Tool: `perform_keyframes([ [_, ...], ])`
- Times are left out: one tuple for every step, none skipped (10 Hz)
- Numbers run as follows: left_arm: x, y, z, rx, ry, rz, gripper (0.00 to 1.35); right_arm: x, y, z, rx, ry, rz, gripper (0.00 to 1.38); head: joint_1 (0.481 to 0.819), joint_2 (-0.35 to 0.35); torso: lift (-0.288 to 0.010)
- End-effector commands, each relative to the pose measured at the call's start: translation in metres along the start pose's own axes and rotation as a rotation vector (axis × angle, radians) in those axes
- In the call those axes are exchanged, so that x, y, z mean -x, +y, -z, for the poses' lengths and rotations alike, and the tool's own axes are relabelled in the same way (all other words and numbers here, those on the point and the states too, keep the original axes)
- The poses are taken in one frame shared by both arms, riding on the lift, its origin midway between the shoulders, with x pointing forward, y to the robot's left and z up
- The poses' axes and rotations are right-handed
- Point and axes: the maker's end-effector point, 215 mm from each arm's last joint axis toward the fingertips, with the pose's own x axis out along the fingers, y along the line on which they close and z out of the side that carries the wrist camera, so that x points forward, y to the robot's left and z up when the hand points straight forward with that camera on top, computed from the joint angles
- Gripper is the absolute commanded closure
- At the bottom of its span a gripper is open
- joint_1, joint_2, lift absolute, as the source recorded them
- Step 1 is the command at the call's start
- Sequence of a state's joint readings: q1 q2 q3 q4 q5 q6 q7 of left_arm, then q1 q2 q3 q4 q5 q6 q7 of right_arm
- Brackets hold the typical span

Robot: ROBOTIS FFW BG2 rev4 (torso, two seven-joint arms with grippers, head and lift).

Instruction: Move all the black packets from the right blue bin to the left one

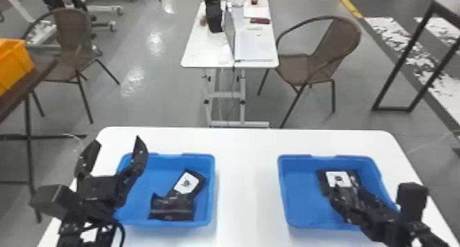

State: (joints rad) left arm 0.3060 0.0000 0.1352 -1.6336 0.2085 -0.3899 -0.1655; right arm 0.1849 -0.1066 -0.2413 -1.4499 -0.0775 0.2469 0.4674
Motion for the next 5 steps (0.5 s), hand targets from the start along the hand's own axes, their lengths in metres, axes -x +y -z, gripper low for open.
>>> perform_keyframes([
  [0.001,-0.001,0.0,0.006,-0.001,0.0,0.13,0.006,-0.015,0.01,-0.001,0.016,0.047,0.33,0.695,-0.012,0.0],
  [0.001,-0.001,0.001,0.01,0.003,-0.002,0.13,0.007,-0.023,0.016,-0.011,0.025,0.087,0.33,0.695,-0.031,0.0],
  [0.002,0.0,0.0,0.011,0.001,-0.003,0.13,0.007,-0.031,0.023,-0.026,0.036,0.127,0.33,0.695,-0.045,0.0],
  [0.002,0.0,0.0,0.011,0.001,-0.003,0.13,0.006,-0.036,0.031,-0.048,0.051,0.152,0.33,0.695,-0.055,0.0],
  [0.002,0.0,-0.001,0.012,-0.002,-0.003,0.13,0.003,-0.04,0.036,-0.06,0.063,0.168,0.33,0.695,-0.062,0.0],
])
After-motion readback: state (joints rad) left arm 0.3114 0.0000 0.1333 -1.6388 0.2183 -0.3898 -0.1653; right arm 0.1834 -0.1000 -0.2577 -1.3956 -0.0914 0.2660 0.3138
